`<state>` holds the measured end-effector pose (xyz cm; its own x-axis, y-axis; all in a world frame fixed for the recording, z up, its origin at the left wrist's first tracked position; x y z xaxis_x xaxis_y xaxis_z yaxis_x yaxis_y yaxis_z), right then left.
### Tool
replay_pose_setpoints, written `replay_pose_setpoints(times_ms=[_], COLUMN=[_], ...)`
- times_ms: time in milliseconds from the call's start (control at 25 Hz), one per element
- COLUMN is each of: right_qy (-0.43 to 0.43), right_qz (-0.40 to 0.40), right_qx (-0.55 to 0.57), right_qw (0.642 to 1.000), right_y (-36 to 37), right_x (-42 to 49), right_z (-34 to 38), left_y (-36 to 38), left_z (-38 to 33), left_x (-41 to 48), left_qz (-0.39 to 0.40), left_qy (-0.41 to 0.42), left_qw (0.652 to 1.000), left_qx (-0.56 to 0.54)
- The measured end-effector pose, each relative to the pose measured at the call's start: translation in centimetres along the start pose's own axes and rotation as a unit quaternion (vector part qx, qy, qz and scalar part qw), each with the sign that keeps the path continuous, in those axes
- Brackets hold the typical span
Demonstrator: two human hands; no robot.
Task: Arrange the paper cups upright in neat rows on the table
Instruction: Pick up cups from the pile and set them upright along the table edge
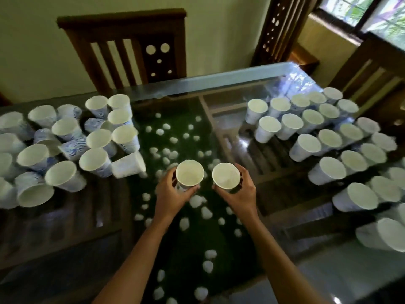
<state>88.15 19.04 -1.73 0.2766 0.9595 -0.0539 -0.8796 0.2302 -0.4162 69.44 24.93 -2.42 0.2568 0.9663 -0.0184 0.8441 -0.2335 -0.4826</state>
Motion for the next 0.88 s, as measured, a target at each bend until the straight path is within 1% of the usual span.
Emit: replay_pose_setpoints(times_ms=[160,280,400,560,720,880], right_qy=[0.032,0.029,0.041,0.049,0.059,0.076], right_qz=[-0.054,-0.100,-0.156,-0.207,-0.244,-0.270], right_qx=[0.013,0.033,0.019,0.026,0.022,0.024], right_qw=[0.998,0.994,0.987,0.977,0.968,0.960], right_y=[-5.4,-9.1,-12.1,-14.4,-15.4,-15.9], right_x=[1.7,3.3,4.4,3.7,2.0,0.3], right_z=[-2.8,-4.5,-6.7,-8.8,-10.3,-11.2], left_y=[5.9,10.4,15.0,19.7,22.9,24.4], left_z=[-3.8,-6.4,-8.3,-9.6,-10.3,-11.1], left_x=[4.2,7.5,10.3,12.5,13.1,12.3], left_qz=[0.053,0.086,0.134,0.193,0.253,0.280], left_qy=[0.019,0.027,0.042,0.047,0.059,0.056], left_qw=[0.998,0.995,0.990,0.979,0.966,0.958], left_qx=[-0.018,-0.034,-0.032,-0.036,-0.019,-0.026])
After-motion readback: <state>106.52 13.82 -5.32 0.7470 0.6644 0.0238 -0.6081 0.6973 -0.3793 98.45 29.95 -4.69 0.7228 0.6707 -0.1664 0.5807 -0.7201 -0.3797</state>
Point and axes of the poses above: each hand's wrist, its own x-axis towards the middle knuckle, its own y-axis out of the palm, z = x × y, the point moved 3 cm from there along x, towards the middle knuckle, and after that the axes turned 13 degrees about z, right-handed, at the moved point
